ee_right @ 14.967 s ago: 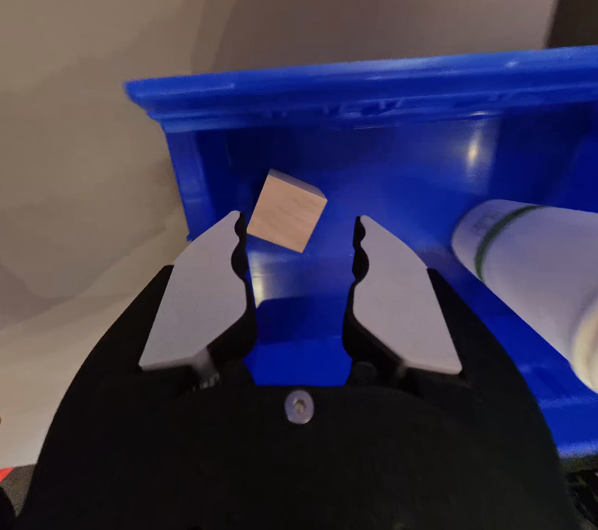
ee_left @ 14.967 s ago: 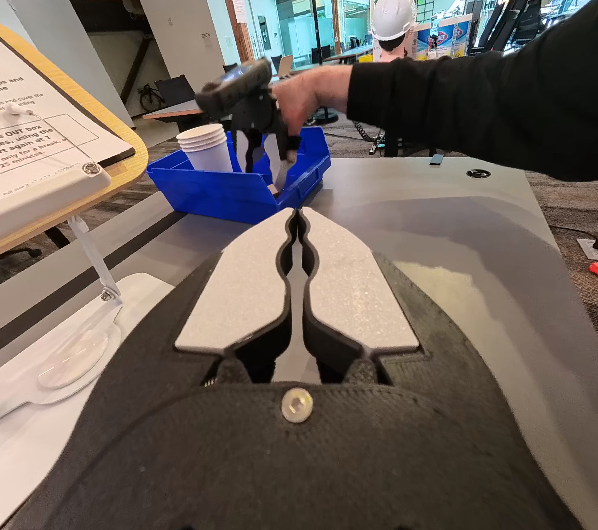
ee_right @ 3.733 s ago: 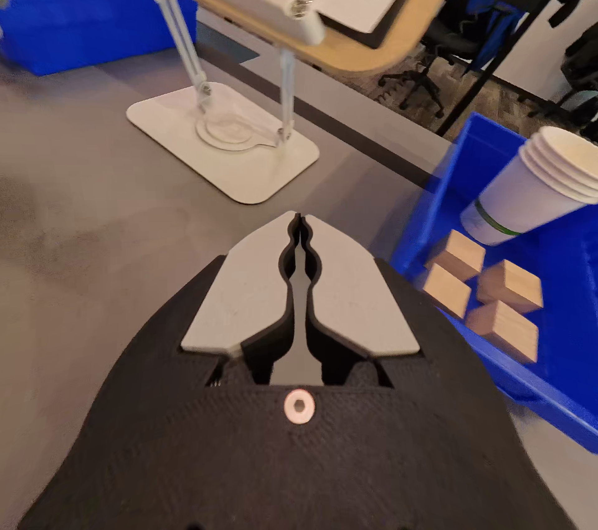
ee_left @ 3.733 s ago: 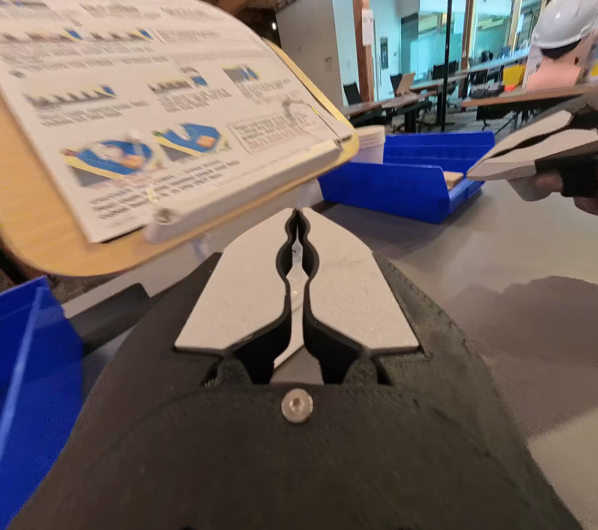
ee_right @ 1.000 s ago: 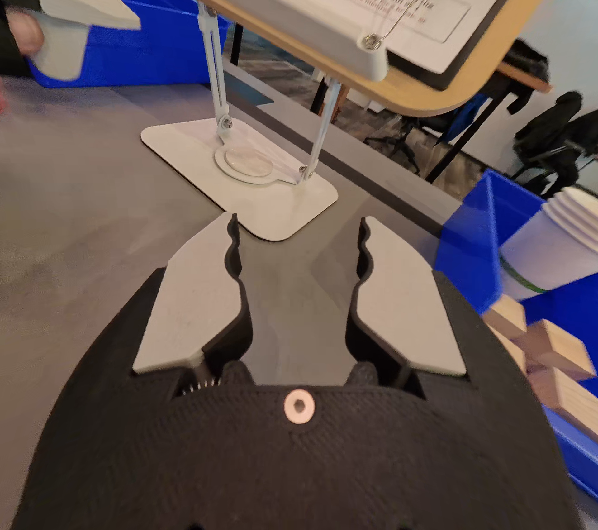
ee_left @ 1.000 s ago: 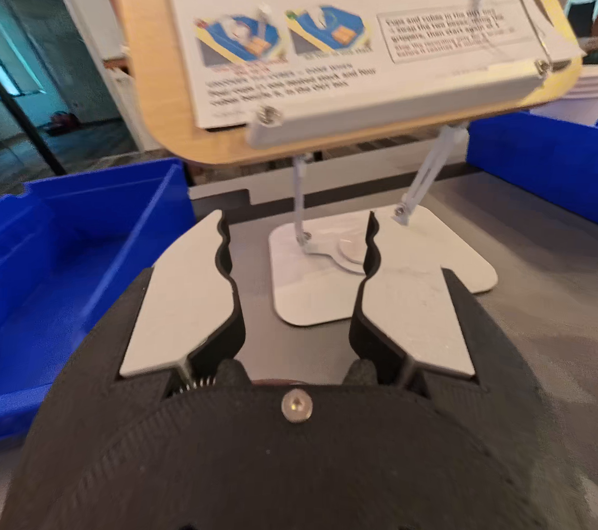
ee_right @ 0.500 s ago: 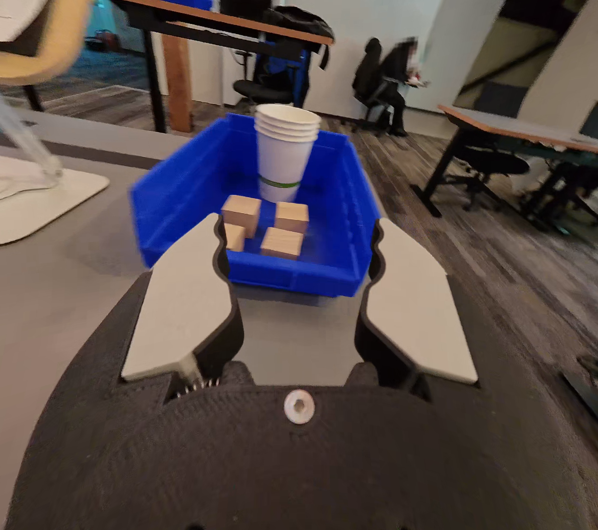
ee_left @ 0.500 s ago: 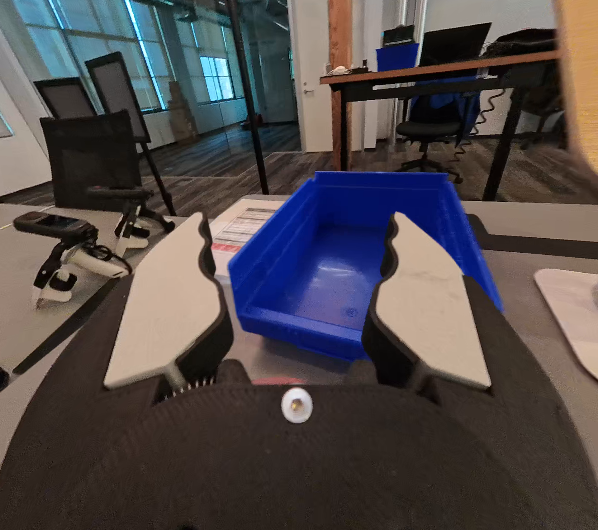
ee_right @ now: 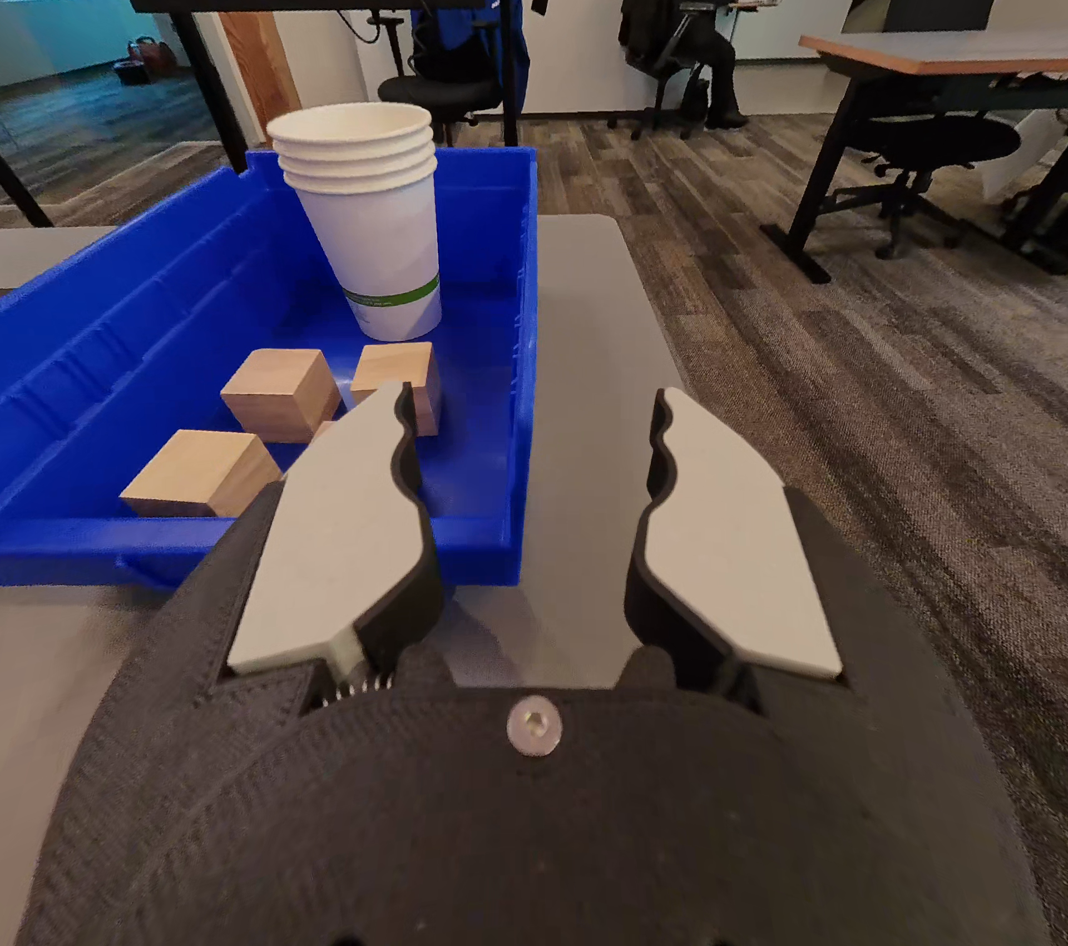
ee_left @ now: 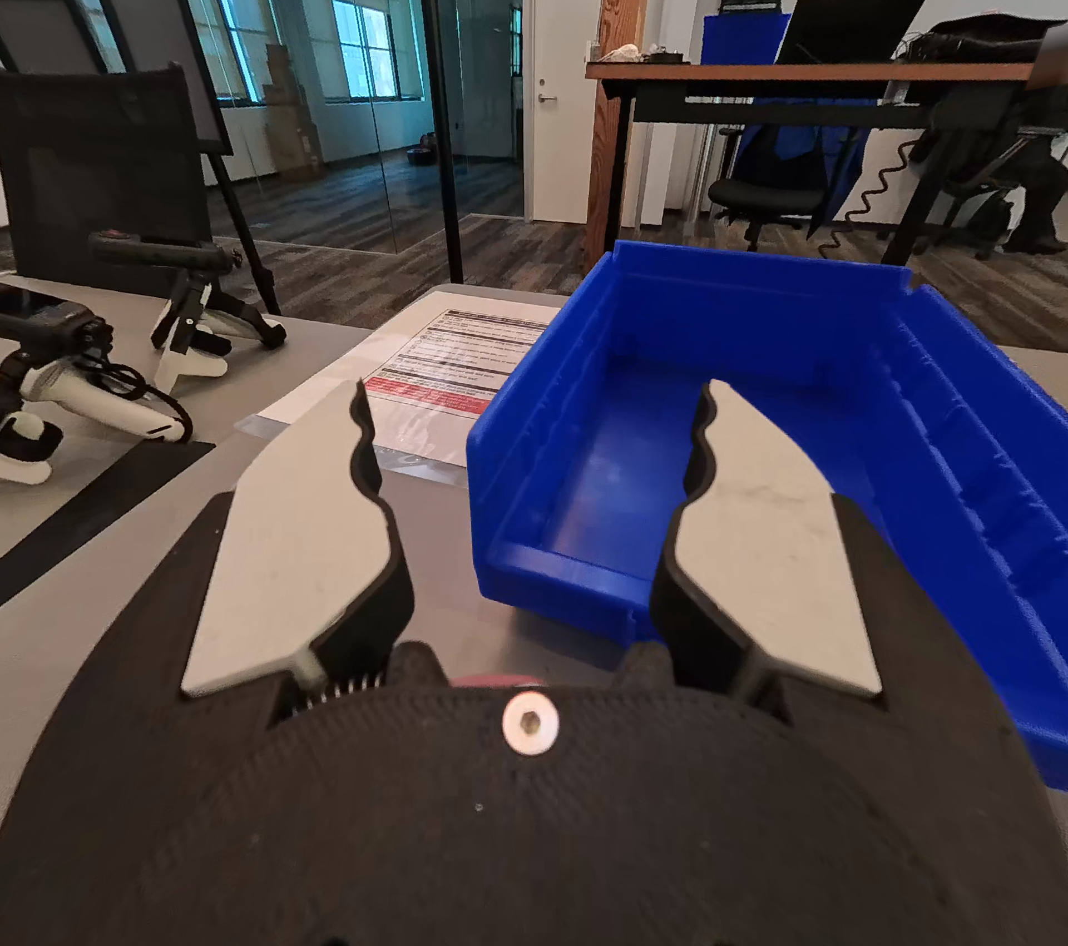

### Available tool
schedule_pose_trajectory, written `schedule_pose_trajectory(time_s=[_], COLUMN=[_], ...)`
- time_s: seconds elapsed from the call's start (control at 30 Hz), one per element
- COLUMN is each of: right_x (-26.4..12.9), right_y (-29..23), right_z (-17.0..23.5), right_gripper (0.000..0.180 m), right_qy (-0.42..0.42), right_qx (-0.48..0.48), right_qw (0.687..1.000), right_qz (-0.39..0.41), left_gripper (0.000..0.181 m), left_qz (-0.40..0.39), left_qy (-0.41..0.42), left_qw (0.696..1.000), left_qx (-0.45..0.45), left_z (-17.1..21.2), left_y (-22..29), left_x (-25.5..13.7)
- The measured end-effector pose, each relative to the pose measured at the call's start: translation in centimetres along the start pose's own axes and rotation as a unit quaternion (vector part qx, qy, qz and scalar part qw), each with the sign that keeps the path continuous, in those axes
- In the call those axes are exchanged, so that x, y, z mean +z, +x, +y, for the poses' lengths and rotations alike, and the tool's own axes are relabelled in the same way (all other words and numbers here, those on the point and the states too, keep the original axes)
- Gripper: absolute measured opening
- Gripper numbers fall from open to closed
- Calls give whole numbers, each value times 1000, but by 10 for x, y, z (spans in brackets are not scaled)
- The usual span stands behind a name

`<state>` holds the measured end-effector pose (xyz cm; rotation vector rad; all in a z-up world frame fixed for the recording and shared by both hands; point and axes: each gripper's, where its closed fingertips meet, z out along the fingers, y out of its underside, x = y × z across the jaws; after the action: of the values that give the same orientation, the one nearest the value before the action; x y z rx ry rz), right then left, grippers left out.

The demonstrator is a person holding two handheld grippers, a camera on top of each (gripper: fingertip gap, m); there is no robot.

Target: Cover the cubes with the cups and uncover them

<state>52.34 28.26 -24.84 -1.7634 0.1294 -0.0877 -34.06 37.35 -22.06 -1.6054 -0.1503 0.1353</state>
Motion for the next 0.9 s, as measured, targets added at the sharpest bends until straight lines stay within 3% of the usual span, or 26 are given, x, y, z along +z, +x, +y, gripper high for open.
schedule_pose_trajectory(time_s=[0.2, 0.43, 0.57, 0.8, 0.9], right_x=[18, 24, 24, 22, 22], right_y=[0, -7, -11, -8, -7], right_z=[15, 12, 11, 12, 12], right_gripper=[72, 51, 35, 4, 3], right_qy=[-34, -35, -39, -50, -55], right_qx=[4, 1, -1, -6, -18], right_qw=[999, 999, 998, 998, 998], right_qz=[-16, -36, -47, -44, -40], left_gripper=[101, 91, 71, 17, 9], left_qz=[21, 45, 59, 79, 103], left_qy=[-42, -95, -125, -137, -138], left_qw=[999, 994, 990, 987, 985], left_qx=[12, 25, 28, -4, -26], left_z=[17, 36, 46, 48, 48], left_y=[-3, -4, -4, -9, -8], left_x=[15, 28, 34, 40, 42])
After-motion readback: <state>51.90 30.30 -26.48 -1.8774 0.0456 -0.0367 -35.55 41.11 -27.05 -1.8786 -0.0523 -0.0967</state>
